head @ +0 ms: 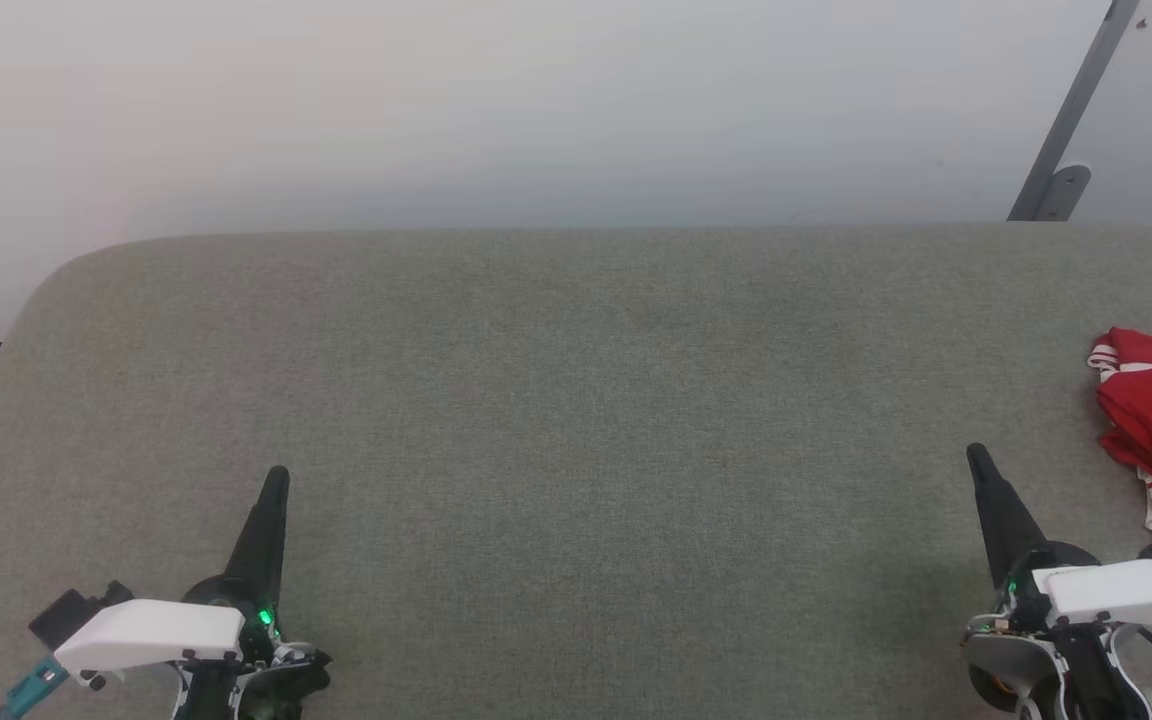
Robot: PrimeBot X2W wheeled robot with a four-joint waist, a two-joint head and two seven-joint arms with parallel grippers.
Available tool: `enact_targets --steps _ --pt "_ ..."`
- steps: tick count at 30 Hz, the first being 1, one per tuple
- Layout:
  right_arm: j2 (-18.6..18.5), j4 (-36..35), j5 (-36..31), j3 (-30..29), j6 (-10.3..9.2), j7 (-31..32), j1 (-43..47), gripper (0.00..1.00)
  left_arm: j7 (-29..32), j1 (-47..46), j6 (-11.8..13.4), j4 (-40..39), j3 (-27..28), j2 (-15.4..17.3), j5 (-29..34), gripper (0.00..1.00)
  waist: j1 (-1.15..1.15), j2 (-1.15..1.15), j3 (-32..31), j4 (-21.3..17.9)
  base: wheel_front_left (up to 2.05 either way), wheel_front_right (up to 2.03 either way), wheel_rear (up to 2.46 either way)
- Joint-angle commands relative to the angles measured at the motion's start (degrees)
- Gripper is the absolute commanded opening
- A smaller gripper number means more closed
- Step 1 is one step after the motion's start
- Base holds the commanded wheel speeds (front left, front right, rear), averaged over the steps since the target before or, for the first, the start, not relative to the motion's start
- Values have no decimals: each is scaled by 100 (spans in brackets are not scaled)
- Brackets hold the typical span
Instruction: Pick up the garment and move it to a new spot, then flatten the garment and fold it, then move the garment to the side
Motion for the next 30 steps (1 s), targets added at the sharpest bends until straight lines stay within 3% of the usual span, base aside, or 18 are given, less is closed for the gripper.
enact_targets --steps 1,15,30 --pt "23 -56 96 -21 1 39 -50 0 48 -102 -25 1 -6 -1 -145 0 0 0 0 4 0 0 0" --pt "119 -89 540 -98 0 177 -57 0 178 -184 -28 39 -35 -68 -564 0 0 0 3 41 0 0 0" --pt "112 -82 513 -92 0 173 -55 0 177 -184 -28 36 -34 -65 -551 0 0 0 3 41 0 0 0"
